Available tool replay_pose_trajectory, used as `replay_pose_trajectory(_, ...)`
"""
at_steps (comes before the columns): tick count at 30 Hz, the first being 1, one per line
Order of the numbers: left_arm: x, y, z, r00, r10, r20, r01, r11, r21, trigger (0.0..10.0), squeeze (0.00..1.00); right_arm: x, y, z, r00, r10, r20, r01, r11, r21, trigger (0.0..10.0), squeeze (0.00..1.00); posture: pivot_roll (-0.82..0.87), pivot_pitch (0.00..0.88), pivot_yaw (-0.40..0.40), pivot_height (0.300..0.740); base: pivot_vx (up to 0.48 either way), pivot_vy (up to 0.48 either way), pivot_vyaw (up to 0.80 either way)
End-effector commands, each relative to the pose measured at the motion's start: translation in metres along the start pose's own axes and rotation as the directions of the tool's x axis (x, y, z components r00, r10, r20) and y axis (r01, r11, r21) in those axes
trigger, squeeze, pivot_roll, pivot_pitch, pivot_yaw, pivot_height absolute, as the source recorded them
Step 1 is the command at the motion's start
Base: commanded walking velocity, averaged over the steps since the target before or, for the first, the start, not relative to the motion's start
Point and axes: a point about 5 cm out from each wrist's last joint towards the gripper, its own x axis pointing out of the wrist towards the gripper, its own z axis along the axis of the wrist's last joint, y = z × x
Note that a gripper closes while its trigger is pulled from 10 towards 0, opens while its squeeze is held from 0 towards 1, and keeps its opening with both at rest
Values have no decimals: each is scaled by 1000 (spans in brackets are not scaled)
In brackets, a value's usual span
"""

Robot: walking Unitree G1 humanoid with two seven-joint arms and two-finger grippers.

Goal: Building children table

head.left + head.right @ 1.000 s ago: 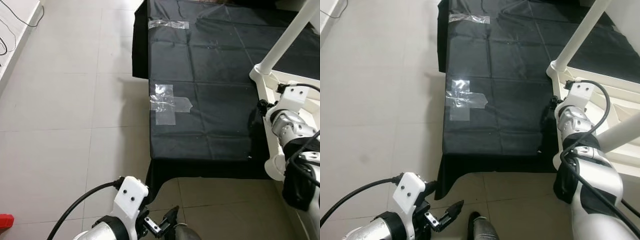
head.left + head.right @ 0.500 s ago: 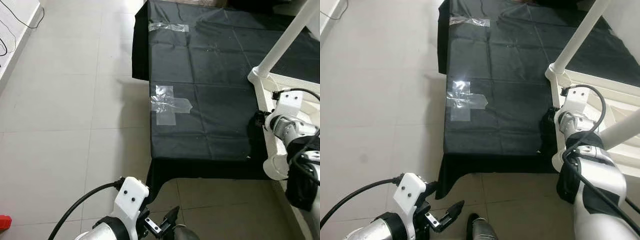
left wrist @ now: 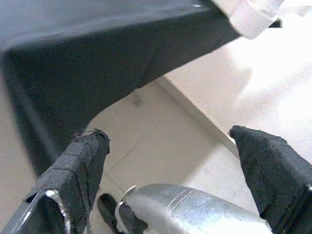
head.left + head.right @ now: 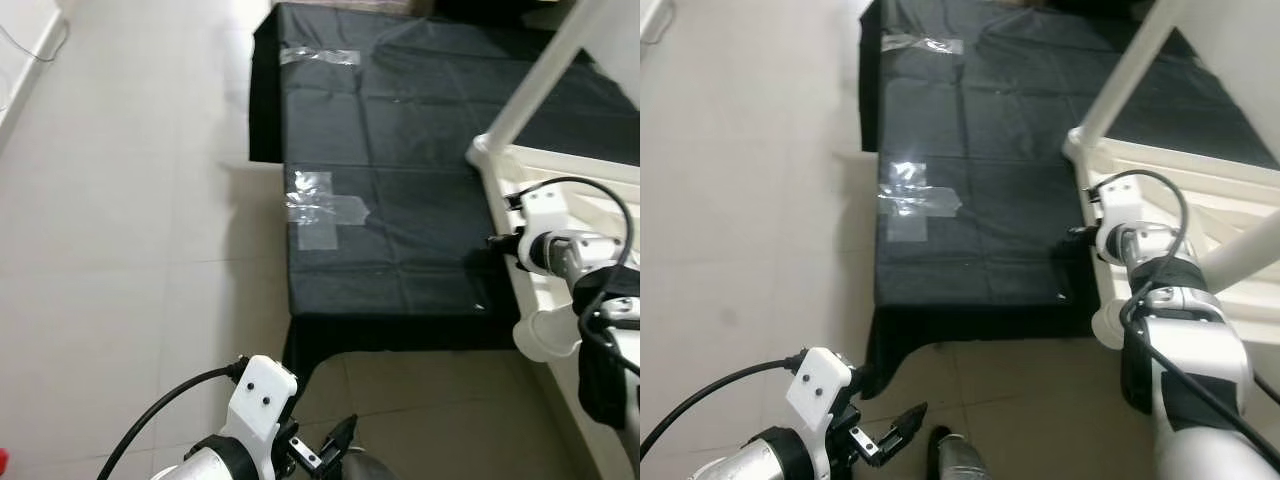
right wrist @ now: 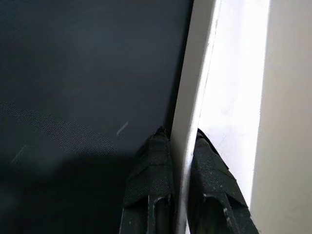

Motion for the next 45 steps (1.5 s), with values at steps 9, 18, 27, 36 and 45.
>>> replay_pose_trajectory(9, 1, -4, -4, 1000, -20, -17, 20, 1000, -24, 10000, 0, 6, 56, -46, 816, 533, -226, -579, 749, -322, 0, 0, 77, 260, -153, 740, 0, 0, 0)
replay_pose_trajectory(18, 4, -2, -3, 1000, -15, -10, 15, 1000, -23, 10000, 0, -34, 31, -78, 650, 487, -584, -758, 360, -544, 0, 0, 72, 260, -153, 740, 0, 0, 0)
replay_pose_trajectory(27, 5, -1, -4, 1000, -12, -11, 11, 1000, -23, 10000, 0, -31, 14, -44, 837, 289, -465, -543, 332, -771, 0, 0, 73, 260, -152, 740, 0, 0, 0)
replay_pose_trajectory(36, 6, 0, -5, 1000, -11, -13, 11, 1000, -24, 10000, 0, -29, 21, -18, 890, 312, -332, -415, 255, -873, 0, 0, 71, 258, -150, 740, 0, 0, 0)
replay_pose_trajectory(45, 7, 0, -5, 1000, -9, -10, 9, 1000, -26, 10000, 0, -28, 1, -5, 951, 131, -280, -303, 220, -927, 0, 0, 68, 257, -154, 740, 0, 0, 0)
